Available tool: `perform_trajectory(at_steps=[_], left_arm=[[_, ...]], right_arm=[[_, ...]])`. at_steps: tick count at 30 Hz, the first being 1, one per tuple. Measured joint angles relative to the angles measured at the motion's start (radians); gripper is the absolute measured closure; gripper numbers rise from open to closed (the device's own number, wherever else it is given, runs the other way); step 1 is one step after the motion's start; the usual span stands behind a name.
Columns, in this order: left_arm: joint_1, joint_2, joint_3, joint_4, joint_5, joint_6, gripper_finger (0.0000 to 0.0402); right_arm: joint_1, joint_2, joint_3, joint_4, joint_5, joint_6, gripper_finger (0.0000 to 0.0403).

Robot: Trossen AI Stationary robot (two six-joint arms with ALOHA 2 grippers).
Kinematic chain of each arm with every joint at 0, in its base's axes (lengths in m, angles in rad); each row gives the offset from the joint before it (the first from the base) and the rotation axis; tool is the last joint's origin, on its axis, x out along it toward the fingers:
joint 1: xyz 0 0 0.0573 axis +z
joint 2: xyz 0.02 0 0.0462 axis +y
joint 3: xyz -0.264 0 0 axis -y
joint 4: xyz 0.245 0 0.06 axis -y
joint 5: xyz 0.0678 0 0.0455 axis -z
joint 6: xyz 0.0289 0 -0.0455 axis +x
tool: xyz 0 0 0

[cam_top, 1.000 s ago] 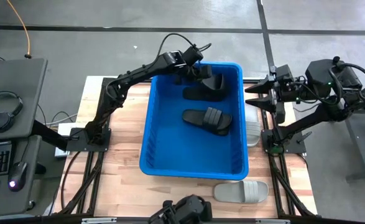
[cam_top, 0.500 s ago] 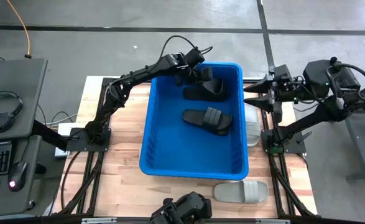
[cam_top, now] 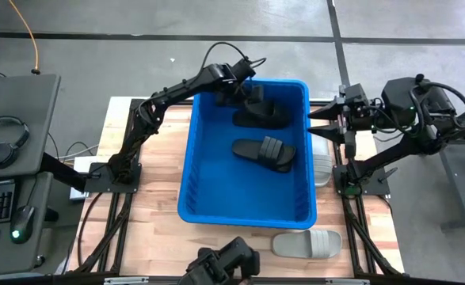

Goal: Pick and place slides into bin
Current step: Stack the black slipper on the top black slipper in the blue bin, then put the gray slipper into the blue bin

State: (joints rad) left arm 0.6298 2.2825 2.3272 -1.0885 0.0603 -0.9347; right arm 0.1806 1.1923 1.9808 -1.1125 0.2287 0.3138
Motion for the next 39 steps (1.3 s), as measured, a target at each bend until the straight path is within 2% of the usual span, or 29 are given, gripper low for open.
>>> perform_trajectory(at_steps=[6, 13, 18, 25, 29, 33, 39], left_arm=[[0.021, 0.000, 0.000, -0.072, 0.010, 0.078, 0.0121], [0.027, 0.000, 0.000, -0.090, 0.013, 0.161, 0.0121], [0.027, 0.000, 0.000, -0.086, 0.060, 0.253, 0.0145], [0.032, -0.041, 0.000, -0.094, 0.309, 0.466, 0.0185], [0.031, -0.106, 0.000, -0.127, 0.389, 0.548, 0.0213], [0.021, -0.194, 0.000, -0.200, 0.392, 0.611, 0.0245], [-0.037, -0.358, 0.000, -0.271, 0.304, 0.640, 0.0285]], right_arm=[[0.000, 0.000, 0.000, 0.003, 0.000, -0.004, 0.0208], [0.000, 0.000, 0.000, 0.004, 0.000, -0.001, 0.0208], [0.000, 0.000, 0.000, 0.013, 0.000, -0.006, 0.0208], [0.000, -0.015, 0.000, 0.009, -0.019, -0.026, 0.0208], [0.000, -0.037, 0.000, -0.011, -0.074, -0.023, 0.0208], [0.000, -0.074, 0.000, -0.155, -0.083, 0.053, 0.0208], [0.000, -0.121, 0.000, -0.442, -0.054, 0.256, 0.0209]])
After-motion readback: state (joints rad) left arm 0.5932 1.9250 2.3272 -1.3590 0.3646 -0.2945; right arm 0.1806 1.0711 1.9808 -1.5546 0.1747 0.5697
